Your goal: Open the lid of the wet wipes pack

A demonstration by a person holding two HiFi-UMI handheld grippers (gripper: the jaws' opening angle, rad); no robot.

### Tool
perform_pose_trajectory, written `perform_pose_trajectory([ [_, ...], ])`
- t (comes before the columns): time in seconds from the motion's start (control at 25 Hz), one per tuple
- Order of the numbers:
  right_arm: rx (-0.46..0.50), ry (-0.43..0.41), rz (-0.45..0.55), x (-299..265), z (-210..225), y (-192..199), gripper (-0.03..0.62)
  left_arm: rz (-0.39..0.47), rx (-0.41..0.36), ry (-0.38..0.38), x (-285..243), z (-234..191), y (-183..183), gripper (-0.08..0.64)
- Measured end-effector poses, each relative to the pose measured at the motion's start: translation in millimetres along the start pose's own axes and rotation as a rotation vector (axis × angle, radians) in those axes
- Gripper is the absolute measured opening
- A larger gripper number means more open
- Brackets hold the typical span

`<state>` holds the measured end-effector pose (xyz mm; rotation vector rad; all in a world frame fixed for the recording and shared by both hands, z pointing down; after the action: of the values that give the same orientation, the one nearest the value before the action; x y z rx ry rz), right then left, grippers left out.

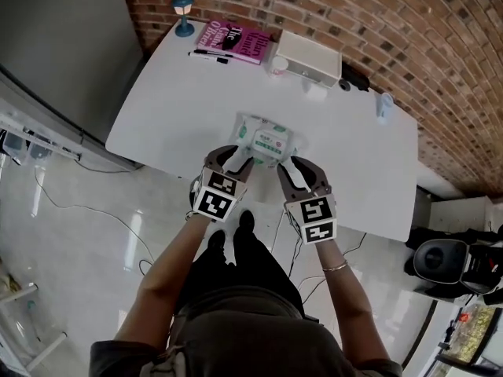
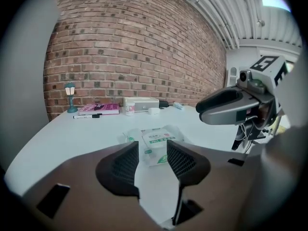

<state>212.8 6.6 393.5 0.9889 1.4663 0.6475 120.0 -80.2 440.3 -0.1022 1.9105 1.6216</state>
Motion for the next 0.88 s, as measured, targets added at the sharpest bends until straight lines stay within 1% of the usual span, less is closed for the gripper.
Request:
perform_pose_trajectory([
  [0.24,0.075,-0.075,-0.045,-22,8,-1,0.133,-0.036,0.01,-0.035,-16,-2,1,0.179],
  [0.44,0.137,-0.139,-0.086,-35,9,4,0.135,-0.066,0.023,-0.045,-28,0,4,0.179],
  [0.56,0.173,-0.168,-0.117,-41,10,8,0.135,-0.078,0.024,-0.038,-34,4,2,0.179],
  [0.68,0.198,-0.187,-0.142,-46,12,12,0.138,-0.114,0.005,-0.04,-43,7,4,0.179],
  [0.8,0.227,-0.211,-0.165,-51,11,15,0.14,-0.164,-0.025,-0.054,-50,9,11,0.179],
  [0.88,0.239,-0.23,-0.179,-54,10,17,0.14,-0.182,-0.035,-0.064,-52,8,15,0.179],
])
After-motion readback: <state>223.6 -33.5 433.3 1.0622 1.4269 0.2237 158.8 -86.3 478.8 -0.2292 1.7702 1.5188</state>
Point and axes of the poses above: the fingertips, and each gripper's own axes: x backward along the fingers, z to its right, y out of its underside, the point moved 4 cm from there along x, backward along the fingers, and after that the axes turned 3 degrees about -y, right-handed, at the moved point
